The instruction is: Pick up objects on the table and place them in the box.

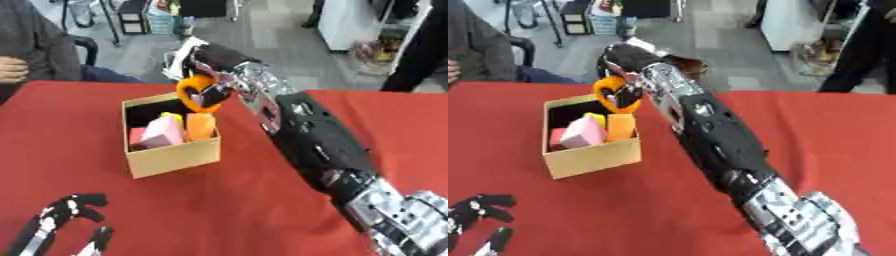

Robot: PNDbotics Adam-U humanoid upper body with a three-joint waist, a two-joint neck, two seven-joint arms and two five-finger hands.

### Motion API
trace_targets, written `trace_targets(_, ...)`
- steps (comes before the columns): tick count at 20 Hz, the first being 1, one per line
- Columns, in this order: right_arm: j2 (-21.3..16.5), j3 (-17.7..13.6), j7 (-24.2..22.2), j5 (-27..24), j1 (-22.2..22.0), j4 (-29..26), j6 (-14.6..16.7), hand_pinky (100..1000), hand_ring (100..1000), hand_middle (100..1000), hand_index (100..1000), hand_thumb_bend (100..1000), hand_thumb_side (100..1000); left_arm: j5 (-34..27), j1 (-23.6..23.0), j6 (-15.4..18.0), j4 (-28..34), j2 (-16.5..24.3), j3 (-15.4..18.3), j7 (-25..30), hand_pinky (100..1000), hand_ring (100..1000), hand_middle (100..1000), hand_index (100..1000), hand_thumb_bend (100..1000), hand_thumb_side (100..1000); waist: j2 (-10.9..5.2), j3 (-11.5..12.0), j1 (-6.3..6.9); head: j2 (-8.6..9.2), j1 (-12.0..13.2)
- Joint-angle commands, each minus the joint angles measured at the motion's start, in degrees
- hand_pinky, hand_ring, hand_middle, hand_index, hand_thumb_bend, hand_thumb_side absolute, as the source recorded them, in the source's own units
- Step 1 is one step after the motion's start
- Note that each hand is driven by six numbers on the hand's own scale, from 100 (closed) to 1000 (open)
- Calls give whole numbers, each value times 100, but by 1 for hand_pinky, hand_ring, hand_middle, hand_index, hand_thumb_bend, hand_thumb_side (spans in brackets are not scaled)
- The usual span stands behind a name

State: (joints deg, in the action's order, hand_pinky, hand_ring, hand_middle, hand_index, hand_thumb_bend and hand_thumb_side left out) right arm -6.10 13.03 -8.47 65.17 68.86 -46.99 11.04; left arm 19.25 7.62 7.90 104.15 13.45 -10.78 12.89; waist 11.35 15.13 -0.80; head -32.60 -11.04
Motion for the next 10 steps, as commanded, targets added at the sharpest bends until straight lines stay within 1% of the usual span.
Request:
trace_targets(1,88,-60,321,267,121,33,47,757,658,693,777,100,100,-12,71,15,46,0,-30,46,777,633,692,823,343,632,-74,40,-28,94,-27)
trace_targets(2,105,-51,380,345,109,62,61,760,664,705,784,100,100,-7,75,16,46,-3,-35,54,777,633,692,822,343,632,-73,54,-27,96,-32)
trace_targets(3,110,-44,417,427,99,91,60,784,711,775,844,100,190,-6,81,17,48,-8,-36,57,777,633,692,822,343,631,-72,66,-28,95,-35)
trace_targets(4,112,-49,444,515,91,118,39,787,718,787,854,100,198,-5,88,17,50,-11,-37,58,777,633,692,822,343,631,-72,74,-29,95,-37)
trace_targets(5,107,-67,472,607,85,146,-9,796,743,827,881,100,224,-5,93,19,52,-14,-41,60,777,633,692,822,343,631,-72,78,-31,96,-34)
trace_targets(6,108,-91,509,701,80,174,-70,796,743,827,881,100,224,-5,97,20,54,-16,-45,64,777,633,692,822,343,631,-71,81,-33,98,-34)
trace_targets(7,101,-126,540,780,73,210,-128,803,752,853,904,100,272,-4,100,21,53,-18,-48,67,778,634,692,822,342,632,-71,80,-35,98,-30)
trace_targets(8,97,-163,563,840,66,253,-198,804,755,862,918,100,356,-5,101,22,53,-19,-49,70,778,636,692,822,342,632,-71,77,-37,95,-28)
trace_targets(10,88,-209,593,895,52,315,-297,807,760,877,932,100,449,-4,100,24,52,-21,-48,70,778,638,692,822,343,632,-72,67,-41,92,-24)
